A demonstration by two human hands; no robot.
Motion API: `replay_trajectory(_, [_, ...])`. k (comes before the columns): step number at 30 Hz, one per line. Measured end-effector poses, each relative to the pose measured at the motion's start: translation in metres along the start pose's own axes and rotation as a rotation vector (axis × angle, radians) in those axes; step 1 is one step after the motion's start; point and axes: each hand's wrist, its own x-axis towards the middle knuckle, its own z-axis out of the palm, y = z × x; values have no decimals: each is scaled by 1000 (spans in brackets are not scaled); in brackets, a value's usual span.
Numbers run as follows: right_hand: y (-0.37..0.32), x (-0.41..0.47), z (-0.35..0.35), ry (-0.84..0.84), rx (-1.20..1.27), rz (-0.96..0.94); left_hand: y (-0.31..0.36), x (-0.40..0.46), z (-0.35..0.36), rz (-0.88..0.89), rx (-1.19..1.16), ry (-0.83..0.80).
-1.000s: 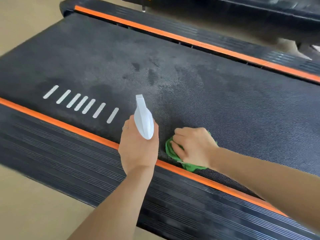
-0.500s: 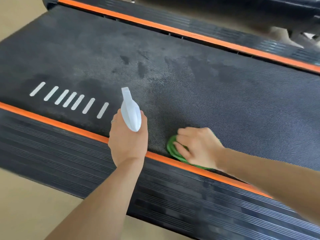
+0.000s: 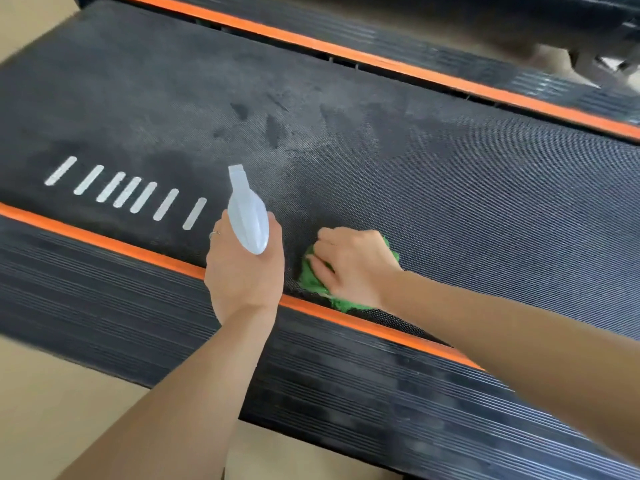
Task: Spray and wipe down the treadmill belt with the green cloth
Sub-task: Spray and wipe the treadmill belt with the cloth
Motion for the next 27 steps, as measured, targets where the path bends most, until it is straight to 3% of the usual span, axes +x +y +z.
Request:
replay_trajectory(5, [39,-88,-45,-185,8,-115,1,-1,-2,-1,-19,-4])
replay_trajectory(10, [39,-75,-37,-97,-9,-197,2,-2,-2,0,-35,-17])
replay_trajectory(15, [5,6,-1,25,7,-16,2,-1,-1,4,-17,-19])
replay_trajectory(24, [41,-83,-44,-165,-6,-82,2,-1,-2,-3,-12,-41])
replay_trajectory(27, [45,-84,-48,-140,-18,-96,2,-2,-4,-11,-34,-44])
